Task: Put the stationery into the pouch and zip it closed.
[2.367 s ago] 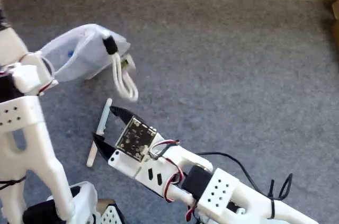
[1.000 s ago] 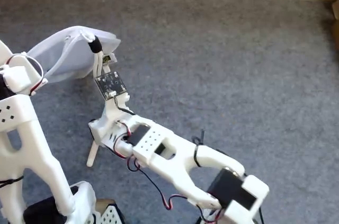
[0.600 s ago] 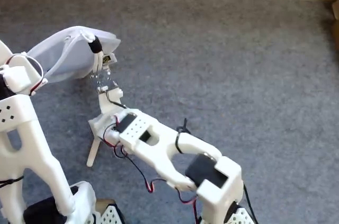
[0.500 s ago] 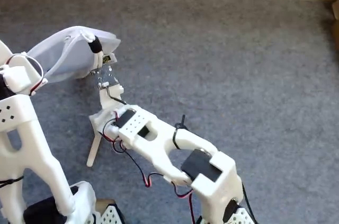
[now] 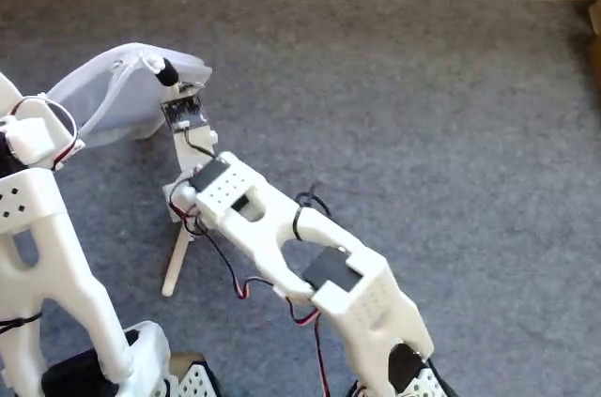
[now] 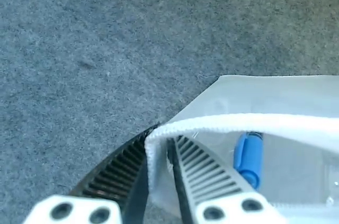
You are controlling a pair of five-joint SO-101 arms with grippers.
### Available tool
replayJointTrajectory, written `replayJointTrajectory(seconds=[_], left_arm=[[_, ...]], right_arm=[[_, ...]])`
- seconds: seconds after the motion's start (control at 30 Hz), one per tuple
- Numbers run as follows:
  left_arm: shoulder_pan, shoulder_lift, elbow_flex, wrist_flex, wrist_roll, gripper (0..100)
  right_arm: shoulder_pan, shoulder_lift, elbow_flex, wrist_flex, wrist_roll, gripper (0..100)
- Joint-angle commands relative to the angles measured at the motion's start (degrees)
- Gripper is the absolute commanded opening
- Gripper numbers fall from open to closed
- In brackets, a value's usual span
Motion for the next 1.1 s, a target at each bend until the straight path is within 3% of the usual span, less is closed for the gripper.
replayJointTrajectory(seconds=[0.0, 0.23, 0.63, 0.97, 1.07], left_arm=[[-1.36, -0.84, -0.04, -0.88, 0.0, 1], [-1.36, -0.84, -0.04, -0.88, 0.0, 1], [-1.36, -0.84, -0.04, -0.88, 0.0, 1], [0.22, -0.84, -0.04, -0.88, 0.0, 1], [0.22, -0.84, -0.04, -0.88, 0.0, 1]], right_arm=[[0.48, 2.95, -8.13, 9.45, 0.18, 9.8], [3.65, 6.81, -18.77, 22.99, 14.77, 9.8], [6.99, 7.25, -21.93, 37.58, 35.25, 9.8], [6.81, 6.81, -19.03, 45.14, 37.01, 9.4], [6.64, 6.73, -19.03, 47.69, 37.01, 3.9]])
